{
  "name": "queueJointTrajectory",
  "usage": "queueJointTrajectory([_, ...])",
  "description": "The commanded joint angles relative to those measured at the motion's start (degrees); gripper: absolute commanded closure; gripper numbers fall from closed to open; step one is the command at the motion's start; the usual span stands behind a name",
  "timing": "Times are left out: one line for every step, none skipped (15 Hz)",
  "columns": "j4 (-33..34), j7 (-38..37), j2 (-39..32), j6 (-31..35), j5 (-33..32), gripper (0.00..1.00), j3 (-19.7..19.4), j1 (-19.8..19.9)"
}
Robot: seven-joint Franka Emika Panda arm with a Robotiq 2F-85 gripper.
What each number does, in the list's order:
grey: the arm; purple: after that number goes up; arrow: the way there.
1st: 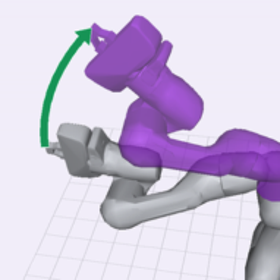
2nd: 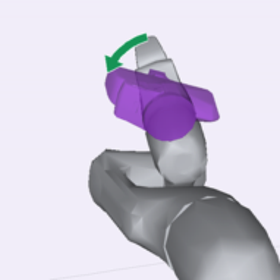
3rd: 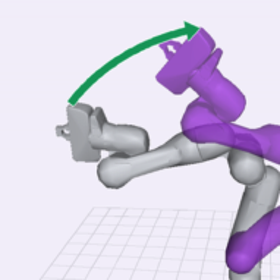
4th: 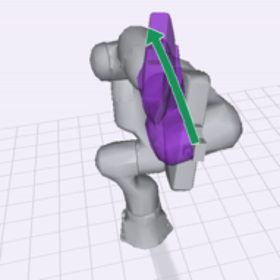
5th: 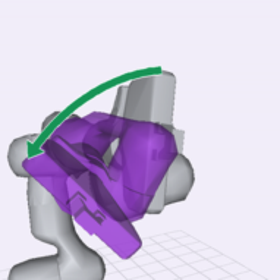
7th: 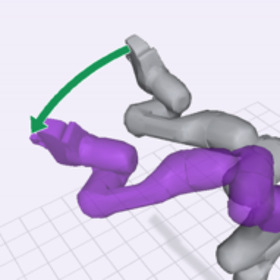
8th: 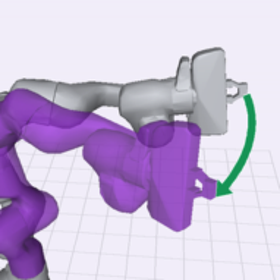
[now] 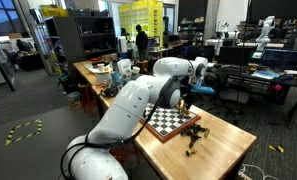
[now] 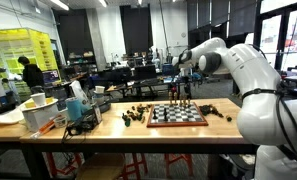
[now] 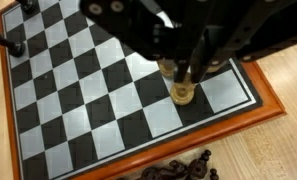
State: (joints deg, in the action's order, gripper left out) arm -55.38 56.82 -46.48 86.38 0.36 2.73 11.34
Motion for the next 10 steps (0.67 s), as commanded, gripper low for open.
queueJointTrajectory([0.35, -0.10, 0.89, -1.77, -2.26, 0.97, -0.68, -1.06])
queueJointTrajectory([0.42, -0.07, 0.85, -1.82, -2.53, 0.97, -0.62, -1.16])
queueJointTrajectory([0.48, 0.02, 0.77, -1.87, -2.82, 0.97, -0.57, -1.30])
queueJointTrajectory([0.62, 0.10, 0.70, -2.05, -3.12, 0.97, -0.56, -1.45])
queueJointTrajectory([0.64, 0.13, 0.69, -2.19, -3.34, 0.97, -0.56, -1.56])
queueJointTrajectory([0.69, 0.23, 0.71, -2.39, -3.73, 0.97, -0.59, -1.73])
queueJointTrajectory([0.67, 0.21, 0.74, -2.40, -4.24, 0.97, -0.68, -1.92])
queueJointTrajectory([0.77, 0.25, 0.74, -2.54, -4.71, 0.97, -0.70, -2.05])
queueJointTrajectory([0.83, 0.18, 0.72, -2.52, -5.12, 0.97, -0.72, -2.16])
queueJointTrajectory([0.81, 0.14, 0.76, -2.48, -5.57, 0.97, -0.73, -2.24])
